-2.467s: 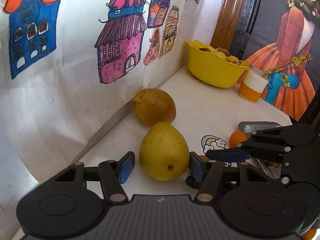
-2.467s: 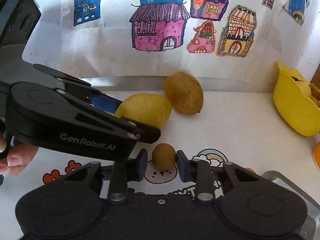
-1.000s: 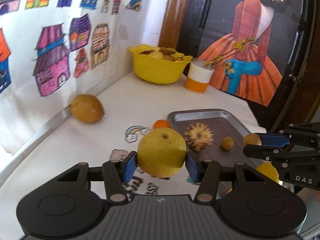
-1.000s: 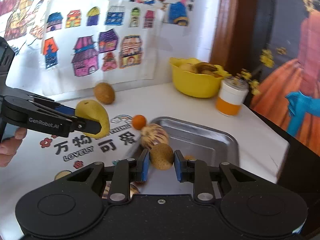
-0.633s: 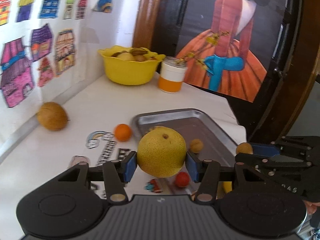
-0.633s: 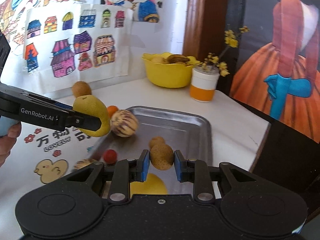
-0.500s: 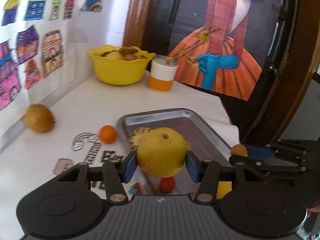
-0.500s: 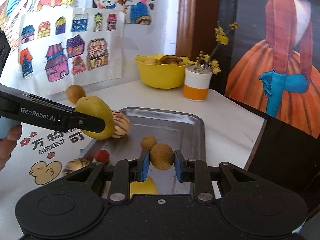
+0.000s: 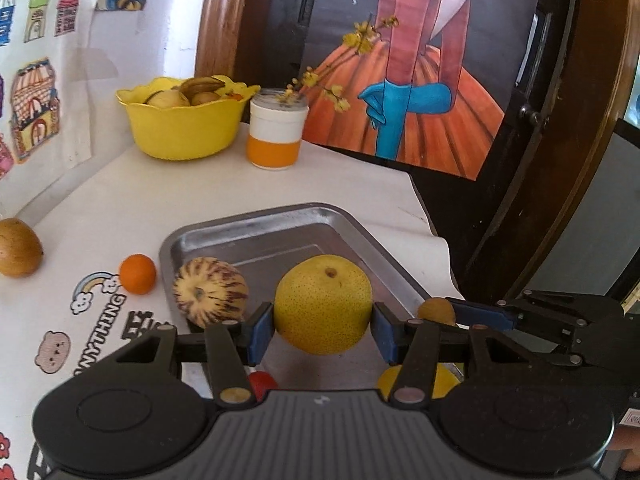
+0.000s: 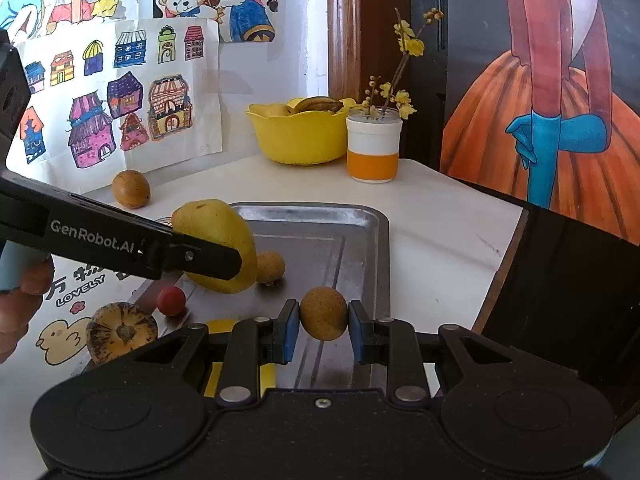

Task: Organize fruits
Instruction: 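Carry the pear and small brown fruit over the metal tray and open both tools, then move both open tools back toward the remaining fruits on the mat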

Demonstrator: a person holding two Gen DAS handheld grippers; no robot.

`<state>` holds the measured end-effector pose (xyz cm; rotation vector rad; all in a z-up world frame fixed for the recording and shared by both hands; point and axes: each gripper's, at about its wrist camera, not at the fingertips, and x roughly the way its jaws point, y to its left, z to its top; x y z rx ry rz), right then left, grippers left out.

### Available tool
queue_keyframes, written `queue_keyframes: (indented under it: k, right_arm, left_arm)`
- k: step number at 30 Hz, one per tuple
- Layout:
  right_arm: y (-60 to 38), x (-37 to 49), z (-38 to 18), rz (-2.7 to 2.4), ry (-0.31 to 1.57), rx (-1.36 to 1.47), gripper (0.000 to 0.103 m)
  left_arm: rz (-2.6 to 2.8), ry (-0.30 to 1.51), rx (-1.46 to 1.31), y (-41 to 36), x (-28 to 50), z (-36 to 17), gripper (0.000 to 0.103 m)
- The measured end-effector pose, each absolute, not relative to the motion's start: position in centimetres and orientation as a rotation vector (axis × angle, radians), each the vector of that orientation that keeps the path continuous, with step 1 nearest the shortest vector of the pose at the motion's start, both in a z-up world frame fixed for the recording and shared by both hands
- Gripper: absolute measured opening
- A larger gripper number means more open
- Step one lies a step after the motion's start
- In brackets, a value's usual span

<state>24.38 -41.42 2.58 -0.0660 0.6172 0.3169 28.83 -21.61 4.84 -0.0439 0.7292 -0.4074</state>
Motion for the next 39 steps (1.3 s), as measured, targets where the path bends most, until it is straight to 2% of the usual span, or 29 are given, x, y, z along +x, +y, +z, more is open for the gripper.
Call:
queue_keyframes:
  k: [10, 14, 19, 21, 22, 26, 29, 30, 32, 39]
  right_arm:
    - [-41.7, 24.6, 1.9, 0.316, 0.633, -0.054, 0.029]
    - [-41.8, 24.6, 1.8, 0.309, 0.635, -0.045, 0.034]
    - [-41.9, 24.1, 2.6, 0.282, 0.617, -0.039, 0.047]
    - [-41.9, 23.6, 3.3, 0.268, 0.599, -0.031, 0.061]
    - [-41.9, 23.3, 3.8, 0.264, 0.589, -0.027, 0.063]
    - [-41.7, 21.1, 6.6, 0.25, 0.537, -0.033, 0.085]
    - [-41.4, 18.8, 9.4, 0.235, 0.487, -0.045, 0.1]
    - [-41.2, 17.7, 10.5, 0.226, 0.463, -0.047, 0.102]
    - [-40.9, 16.0, 12.5, 0.218, 0.44, -0.053, 0.102]
    - [-38.1, 8.8, 18.8, 0.232, 0.447, -0.102, 0.102]
  left_arm:
    - [-0.411, 0.767, -0.035, -22.4, 29.6, 3.9, 0.056]
    - [-0.413, 0.79, -0.042, -22.5, 29.9, 3.5, 0.057]
    - [-0.403, 0.769, -0.05, -22.3, 29.8, 3.8, 0.06]
    - [-0.406, 0.748, -0.051, -22.1, 29.5, 4.3, 0.064]
    - [-0.413, 0.735, -0.056, -22.0, 29.3, 4.7, 0.065]
    - [-0.417, 0.665, -0.075, -21.0, 27.9, 6.5, 0.084]
    - [-0.414, 0.6, -0.081, -20.0, 26.0, 8.3, 0.093]
    - [-0.41, 0.577, -0.085, -19.5, 25.2, 8.8, 0.098]
    - [-0.392, 0.522, -0.1, -18.4, 23.4, 10.1, 0.102]
    - [-0.365, 0.428, -0.147, -13.8, 16.4, 13.5, 0.102]
